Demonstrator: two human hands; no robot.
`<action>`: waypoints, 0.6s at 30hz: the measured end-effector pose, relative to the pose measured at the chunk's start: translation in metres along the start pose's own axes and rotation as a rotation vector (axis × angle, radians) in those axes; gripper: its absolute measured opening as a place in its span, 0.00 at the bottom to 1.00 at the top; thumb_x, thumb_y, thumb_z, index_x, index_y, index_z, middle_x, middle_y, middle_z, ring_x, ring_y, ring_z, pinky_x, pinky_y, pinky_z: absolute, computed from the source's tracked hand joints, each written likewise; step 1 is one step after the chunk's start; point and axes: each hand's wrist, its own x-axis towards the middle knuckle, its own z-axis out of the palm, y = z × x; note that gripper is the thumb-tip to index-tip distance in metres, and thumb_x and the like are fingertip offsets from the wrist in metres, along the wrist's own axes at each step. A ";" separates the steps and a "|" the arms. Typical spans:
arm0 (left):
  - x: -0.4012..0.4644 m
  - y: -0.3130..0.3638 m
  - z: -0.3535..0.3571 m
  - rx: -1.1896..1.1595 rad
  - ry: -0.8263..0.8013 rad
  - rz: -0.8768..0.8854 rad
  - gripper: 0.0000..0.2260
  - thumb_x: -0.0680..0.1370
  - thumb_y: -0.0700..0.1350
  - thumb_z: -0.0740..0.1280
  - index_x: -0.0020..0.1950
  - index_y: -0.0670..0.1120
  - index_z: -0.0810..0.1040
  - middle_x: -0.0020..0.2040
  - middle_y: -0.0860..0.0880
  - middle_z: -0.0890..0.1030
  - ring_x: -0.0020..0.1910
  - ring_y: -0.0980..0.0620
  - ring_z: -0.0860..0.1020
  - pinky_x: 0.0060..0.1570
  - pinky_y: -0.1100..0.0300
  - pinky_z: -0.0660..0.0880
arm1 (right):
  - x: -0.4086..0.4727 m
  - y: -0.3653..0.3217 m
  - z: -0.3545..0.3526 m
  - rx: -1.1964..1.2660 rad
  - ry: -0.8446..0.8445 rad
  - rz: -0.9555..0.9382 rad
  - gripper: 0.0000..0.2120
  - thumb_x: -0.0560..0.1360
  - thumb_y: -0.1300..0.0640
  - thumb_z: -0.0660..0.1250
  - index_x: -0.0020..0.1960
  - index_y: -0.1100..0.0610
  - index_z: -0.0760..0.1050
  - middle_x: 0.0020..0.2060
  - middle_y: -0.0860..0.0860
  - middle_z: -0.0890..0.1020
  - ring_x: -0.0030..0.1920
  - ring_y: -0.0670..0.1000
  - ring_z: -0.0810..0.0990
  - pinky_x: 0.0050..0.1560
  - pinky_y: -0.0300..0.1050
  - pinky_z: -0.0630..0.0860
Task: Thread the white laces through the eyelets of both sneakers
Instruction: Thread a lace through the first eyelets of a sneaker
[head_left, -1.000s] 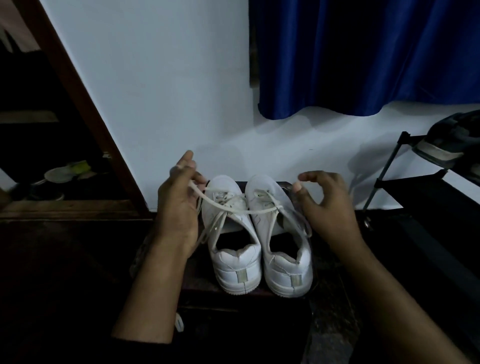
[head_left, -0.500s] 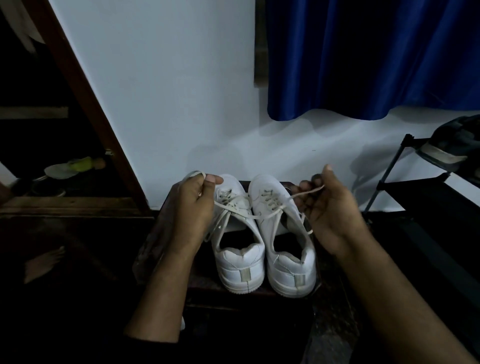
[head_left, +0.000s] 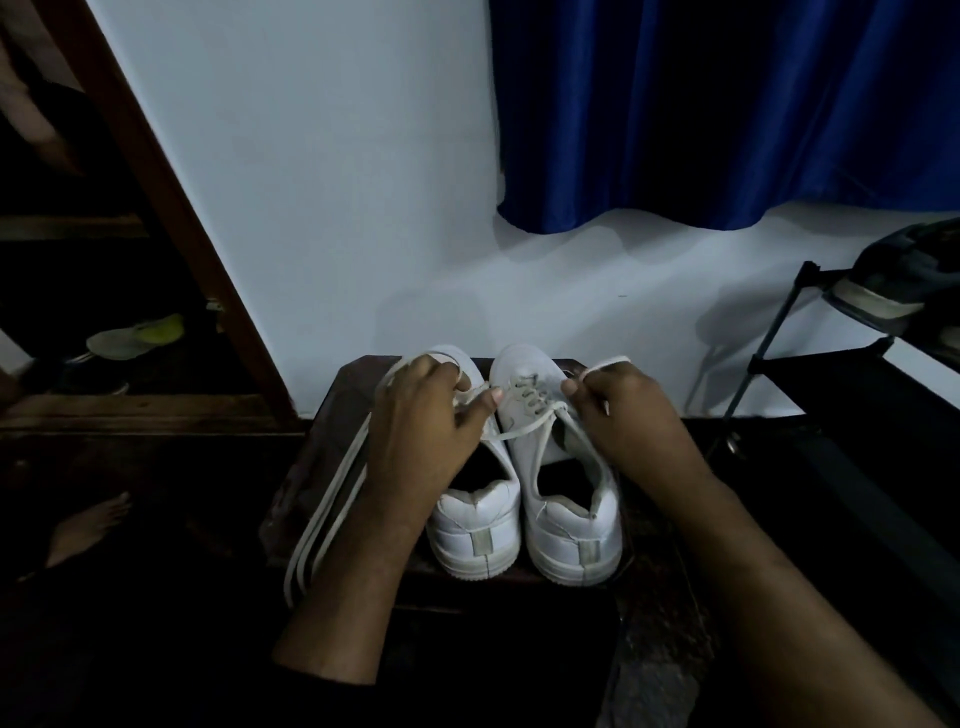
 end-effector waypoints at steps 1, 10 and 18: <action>-0.001 0.001 -0.002 0.068 0.044 -0.021 0.18 0.77 0.61 0.70 0.46 0.45 0.81 0.45 0.47 0.82 0.47 0.45 0.80 0.50 0.50 0.75 | 0.000 0.000 -0.001 -0.050 0.047 -0.017 0.16 0.81 0.51 0.65 0.41 0.60 0.80 0.42 0.59 0.79 0.45 0.62 0.79 0.43 0.49 0.73; -0.003 0.024 -0.015 0.016 0.092 -0.191 0.25 0.71 0.63 0.77 0.48 0.44 0.73 0.41 0.52 0.78 0.38 0.48 0.77 0.33 0.57 0.63 | -0.016 -0.009 -0.024 -0.313 0.007 0.120 0.12 0.79 0.47 0.65 0.47 0.54 0.81 0.43 0.55 0.84 0.45 0.60 0.82 0.39 0.46 0.71; -0.005 0.035 0.001 -0.335 -0.218 0.104 0.20 0.72 0.57 0.75 0.61 0.51 0.83 0.60 0.54 0.83 0.63 0.52 0.77 0.65 0.51 0.65 | -0.016 -0.021 -0.022 0.125 -0.081 -0.126 0.05 0.77 0.57 0.70 0.52 0.53 0.84 0.41 0.43 0.77 0.39 0.45 0.77 0.42 0.25 0.67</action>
